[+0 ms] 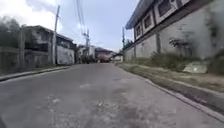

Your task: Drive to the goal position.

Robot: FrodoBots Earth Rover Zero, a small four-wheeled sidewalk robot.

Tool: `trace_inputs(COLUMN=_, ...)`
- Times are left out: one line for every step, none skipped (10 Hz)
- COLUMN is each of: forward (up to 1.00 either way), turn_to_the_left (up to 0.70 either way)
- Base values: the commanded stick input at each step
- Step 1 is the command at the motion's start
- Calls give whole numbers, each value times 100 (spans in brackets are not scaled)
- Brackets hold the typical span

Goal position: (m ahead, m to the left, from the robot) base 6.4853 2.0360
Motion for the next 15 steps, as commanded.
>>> trace_inputs(forward=100, turn_to_the_left=-29)
trace_inputs(forward=100, turn_to_the_left=-3)
trace_inputs(forward=100, turn_to_the_left=-1)
trace_inputs(forward=100, turn_to_the_left=0)
trace_inputs(forward=100, turn_to_the_left=0)
trace_inputs(forward=100, turn_to_the_left=0)
trace_inputs(forward=100, turn_to_the_left=0)
trace_inputs(forward=100, turn_to_the_left=0)
trace_inputs(forward=100, turn_to_the_left=0)
trace_inputs(forward=100, turn_to_the_left=0)
trace_inputs(forward=100, turn_to_the_left=0)
trace_inputs(forward=100, turn_to_the_left=0)
trace_inputs(forward=100, turn_to_the_left=0)
trace_inputs(forward=100, turn_to_the_left=0)
trace_inputs(forward=100, turn_to_the_left=0)
